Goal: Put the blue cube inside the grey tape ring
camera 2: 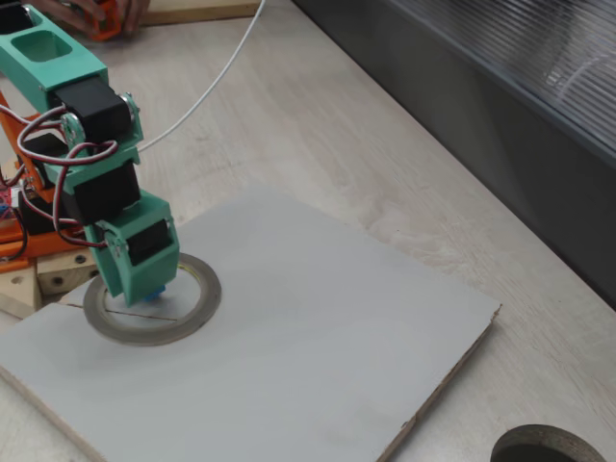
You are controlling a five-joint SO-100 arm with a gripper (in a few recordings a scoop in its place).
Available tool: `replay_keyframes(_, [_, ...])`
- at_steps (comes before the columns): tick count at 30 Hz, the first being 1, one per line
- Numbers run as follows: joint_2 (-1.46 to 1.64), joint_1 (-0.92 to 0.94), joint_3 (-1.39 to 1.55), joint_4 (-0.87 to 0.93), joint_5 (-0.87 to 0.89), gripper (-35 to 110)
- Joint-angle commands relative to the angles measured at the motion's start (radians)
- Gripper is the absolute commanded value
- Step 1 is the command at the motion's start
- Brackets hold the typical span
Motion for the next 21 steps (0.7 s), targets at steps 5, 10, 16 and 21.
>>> replay_keyframes(5, [0.021, 0.000, 0.009, 0.006, 0.012, 9])
replay_keyframes(10, [0.021, -0.002, 0.014, 0.008, 0.011, 9])
replay_keyframes(16, [0.023, 0.008, 0.011, 0.008, 0.011, 9])
replay_keyframes(21, [0.028, 0.000, 0.006, 0.009, 0.020, 9])
